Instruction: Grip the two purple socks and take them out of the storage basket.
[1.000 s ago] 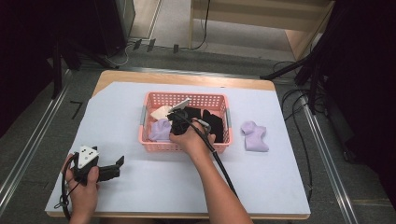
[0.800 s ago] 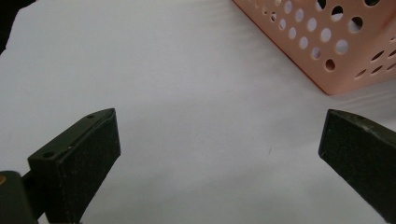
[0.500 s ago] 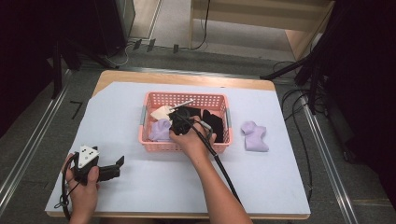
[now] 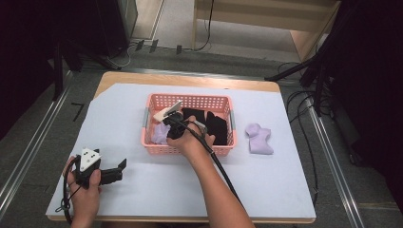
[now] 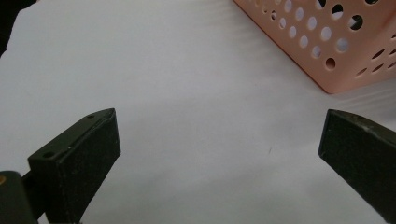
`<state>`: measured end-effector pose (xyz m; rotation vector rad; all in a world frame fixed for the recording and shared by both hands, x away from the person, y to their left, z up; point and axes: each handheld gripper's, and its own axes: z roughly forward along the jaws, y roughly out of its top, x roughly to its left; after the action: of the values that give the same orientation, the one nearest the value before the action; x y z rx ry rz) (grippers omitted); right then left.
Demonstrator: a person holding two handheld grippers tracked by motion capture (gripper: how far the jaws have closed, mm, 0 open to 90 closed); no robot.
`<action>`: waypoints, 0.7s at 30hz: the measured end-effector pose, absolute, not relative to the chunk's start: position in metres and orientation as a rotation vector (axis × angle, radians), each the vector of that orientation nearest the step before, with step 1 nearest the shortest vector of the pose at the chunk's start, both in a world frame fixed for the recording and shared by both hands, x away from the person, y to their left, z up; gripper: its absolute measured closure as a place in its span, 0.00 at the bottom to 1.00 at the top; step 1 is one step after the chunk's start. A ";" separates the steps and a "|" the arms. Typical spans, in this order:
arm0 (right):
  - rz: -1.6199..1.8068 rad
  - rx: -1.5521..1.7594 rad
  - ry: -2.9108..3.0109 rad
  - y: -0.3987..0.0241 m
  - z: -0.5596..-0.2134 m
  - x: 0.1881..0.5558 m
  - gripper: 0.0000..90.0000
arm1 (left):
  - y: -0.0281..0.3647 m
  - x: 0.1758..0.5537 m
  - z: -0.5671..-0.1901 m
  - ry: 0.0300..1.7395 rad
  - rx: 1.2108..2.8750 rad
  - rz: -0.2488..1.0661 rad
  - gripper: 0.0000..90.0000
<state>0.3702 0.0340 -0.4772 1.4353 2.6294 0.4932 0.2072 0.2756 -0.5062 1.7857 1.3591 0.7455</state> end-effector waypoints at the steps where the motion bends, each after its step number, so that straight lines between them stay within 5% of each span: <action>1: 0.501 1.440 2.632 0.033 -0.477 0.370 0.93 | 0.276 0.207 -0.506 1.359 1.786 0.745 0.00; 21: 1.117 1.207 2.123 0.007 -0.462 0.338 0.99 | 0.276 0.208 -0.506 1.361 1.782 0.744 0.00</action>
<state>0.3379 0.0073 -0.4618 1.2069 2.1233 1.1166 0.2076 0.2756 -0.5064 1.7817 1.3606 0.7440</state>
